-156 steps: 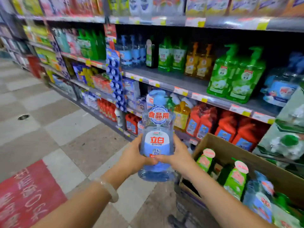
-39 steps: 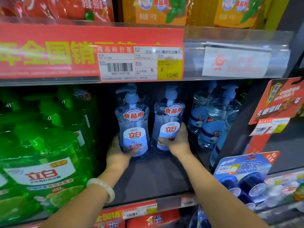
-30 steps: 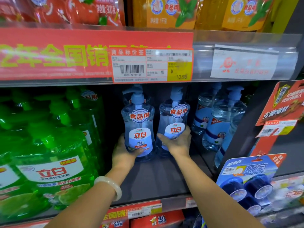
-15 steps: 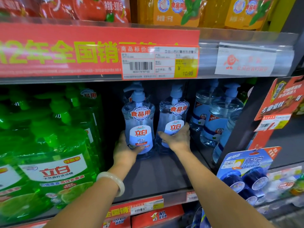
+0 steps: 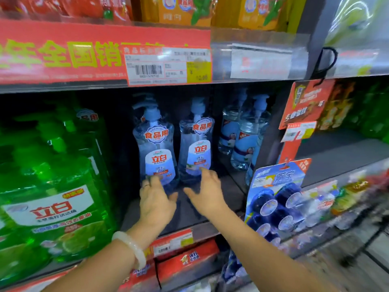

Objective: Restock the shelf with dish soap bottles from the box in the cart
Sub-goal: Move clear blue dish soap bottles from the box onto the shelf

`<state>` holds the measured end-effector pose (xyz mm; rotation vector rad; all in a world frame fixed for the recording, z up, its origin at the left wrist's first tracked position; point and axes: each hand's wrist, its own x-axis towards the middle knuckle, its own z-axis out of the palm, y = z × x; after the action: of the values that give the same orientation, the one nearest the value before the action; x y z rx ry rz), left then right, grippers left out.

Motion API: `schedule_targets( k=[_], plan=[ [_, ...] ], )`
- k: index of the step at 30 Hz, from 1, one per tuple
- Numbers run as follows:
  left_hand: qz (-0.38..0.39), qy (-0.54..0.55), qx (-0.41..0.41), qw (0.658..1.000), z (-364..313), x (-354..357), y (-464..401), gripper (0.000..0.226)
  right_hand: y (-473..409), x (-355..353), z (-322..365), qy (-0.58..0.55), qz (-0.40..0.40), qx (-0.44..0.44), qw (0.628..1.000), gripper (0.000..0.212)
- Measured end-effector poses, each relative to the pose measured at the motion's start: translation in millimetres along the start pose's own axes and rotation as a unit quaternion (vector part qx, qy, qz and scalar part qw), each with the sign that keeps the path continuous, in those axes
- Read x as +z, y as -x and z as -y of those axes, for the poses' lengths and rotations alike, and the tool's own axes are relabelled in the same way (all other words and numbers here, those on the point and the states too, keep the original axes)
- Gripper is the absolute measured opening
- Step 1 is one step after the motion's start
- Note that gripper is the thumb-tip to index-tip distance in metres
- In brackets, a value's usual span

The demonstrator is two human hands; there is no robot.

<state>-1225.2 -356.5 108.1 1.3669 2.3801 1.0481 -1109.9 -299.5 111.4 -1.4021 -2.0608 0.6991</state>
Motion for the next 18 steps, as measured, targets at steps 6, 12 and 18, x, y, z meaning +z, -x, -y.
schedule_targets(
  k=[6,12,18],
  plan=[
    [0.149,-0.257,0.198,0.934,-40,-4,40,0.062,64,-40,-18,0.135,0.075,-0.121,0.981,0.053],
    [0.212,-0.294,0.270,0.892,-112,57,129,0.056,141,-121,-116,0.165,0.090,-0.050,0.981,0.050],
    [0.252,-0.281,0.357,0.855,-208,155,234,0.063,236,-237,-230,0.239,0.049,0.113,0.963,0.057]
  ],
)
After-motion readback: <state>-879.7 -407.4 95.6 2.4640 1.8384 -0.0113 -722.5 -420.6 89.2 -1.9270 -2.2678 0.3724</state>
